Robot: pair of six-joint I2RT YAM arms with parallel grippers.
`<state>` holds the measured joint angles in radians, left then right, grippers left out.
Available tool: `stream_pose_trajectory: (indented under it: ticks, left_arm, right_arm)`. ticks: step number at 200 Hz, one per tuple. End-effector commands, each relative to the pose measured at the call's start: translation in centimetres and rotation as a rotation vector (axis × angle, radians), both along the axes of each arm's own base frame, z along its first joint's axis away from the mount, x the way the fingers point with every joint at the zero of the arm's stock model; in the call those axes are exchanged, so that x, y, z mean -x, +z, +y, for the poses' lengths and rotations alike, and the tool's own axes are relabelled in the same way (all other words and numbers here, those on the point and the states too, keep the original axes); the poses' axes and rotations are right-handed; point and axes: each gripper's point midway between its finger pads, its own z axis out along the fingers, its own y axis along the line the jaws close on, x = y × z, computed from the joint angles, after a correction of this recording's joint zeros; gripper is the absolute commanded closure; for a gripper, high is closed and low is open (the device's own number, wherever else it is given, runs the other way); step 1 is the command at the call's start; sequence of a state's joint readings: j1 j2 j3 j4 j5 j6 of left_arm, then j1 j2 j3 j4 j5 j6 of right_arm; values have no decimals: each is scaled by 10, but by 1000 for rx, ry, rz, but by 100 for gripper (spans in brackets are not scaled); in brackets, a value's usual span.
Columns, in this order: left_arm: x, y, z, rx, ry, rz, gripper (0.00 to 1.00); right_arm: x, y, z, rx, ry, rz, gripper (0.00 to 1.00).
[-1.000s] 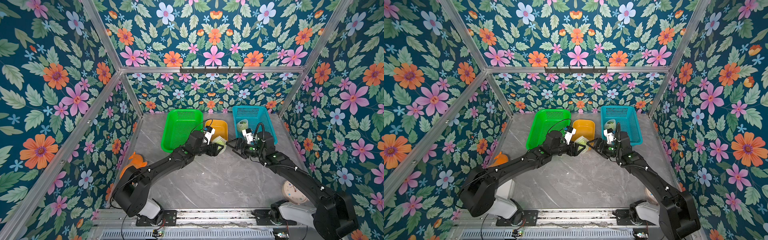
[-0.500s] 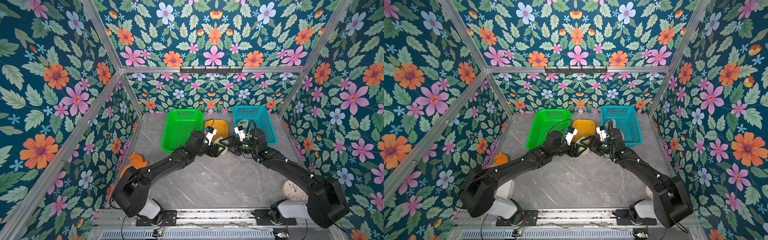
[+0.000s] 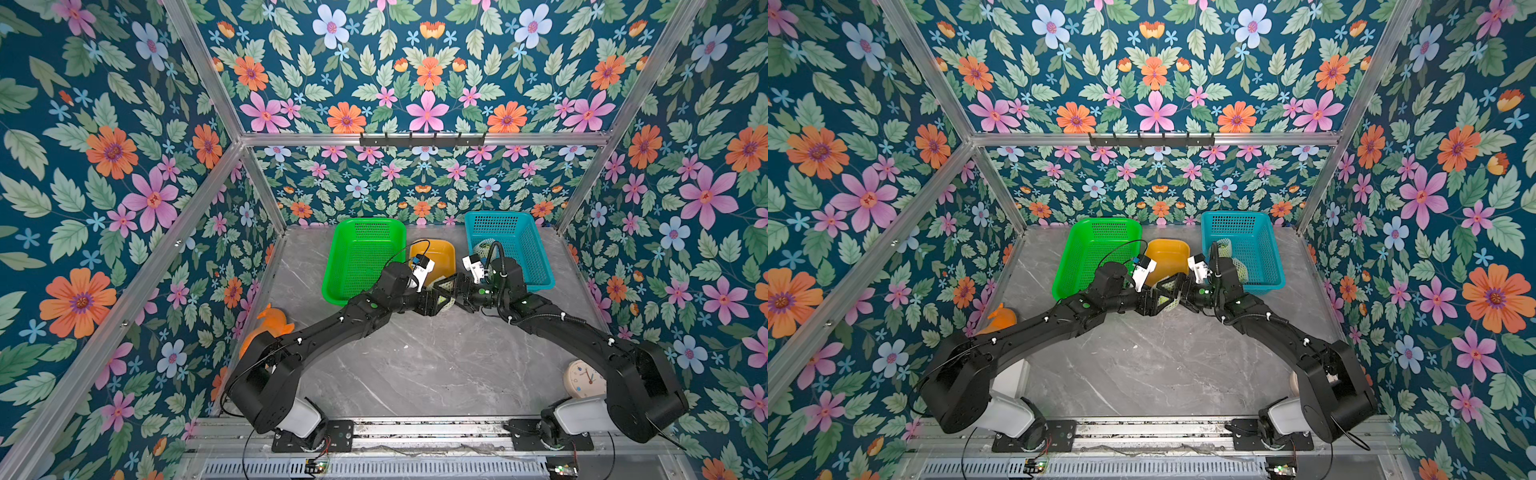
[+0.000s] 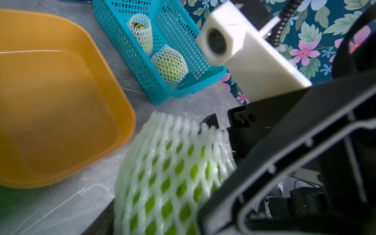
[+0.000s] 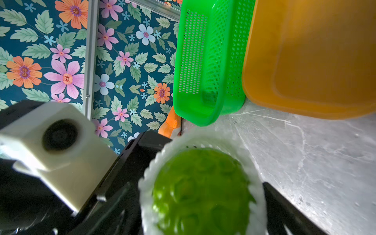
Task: Sleeve custard apples in foam nets
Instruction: Pick up the custard apple from the center of the board.
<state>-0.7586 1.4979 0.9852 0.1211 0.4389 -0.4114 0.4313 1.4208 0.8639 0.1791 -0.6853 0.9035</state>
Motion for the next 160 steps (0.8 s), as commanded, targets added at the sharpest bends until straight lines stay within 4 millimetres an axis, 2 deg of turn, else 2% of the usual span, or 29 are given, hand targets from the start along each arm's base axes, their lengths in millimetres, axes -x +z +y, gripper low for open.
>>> stream_pose_trajectory:
  ticks: [1,19,48,96,109,127,131,135,137,160]
  left_arm:
    - [1,10,-4,20,-23,-34,32]
    - [1,9,-1,9,-14,-42,32]
    - [-1,7,0,-5,-3,-47,32]
    - [-7,3,2,-30,24,-47,29]
    - [-7,3,3,-30,29,-45,28]
    - [-8,4,2,-28,32,-44,20]
    - [-8,4,2,-28,32,-44,16]
    - [-8,3,3,-29,35,-42,4]
    - [-8,4,3,-29,37,-41,1]
    - [-6,6,5,-28,38,-44,0]
  right_arm:
    - [-3,-5,1,24,3,6,5]
    - [0,-13,-1,51,9,23,4]
    - [5,-11,-1,43,22,28,7]
    - [9,-5,2,3,36,24,25]
    - [9,-3,2,-2,37,24,27]
    - [9,-2,2,-3,38,23,27]
    - [9,-2,2,-2,38,26,27]
    - [9,-2,2,-3,39,25,27]
    - [9,-2,2,-3,38,27,27]
    - [7,-8,0,11,24,44,27]
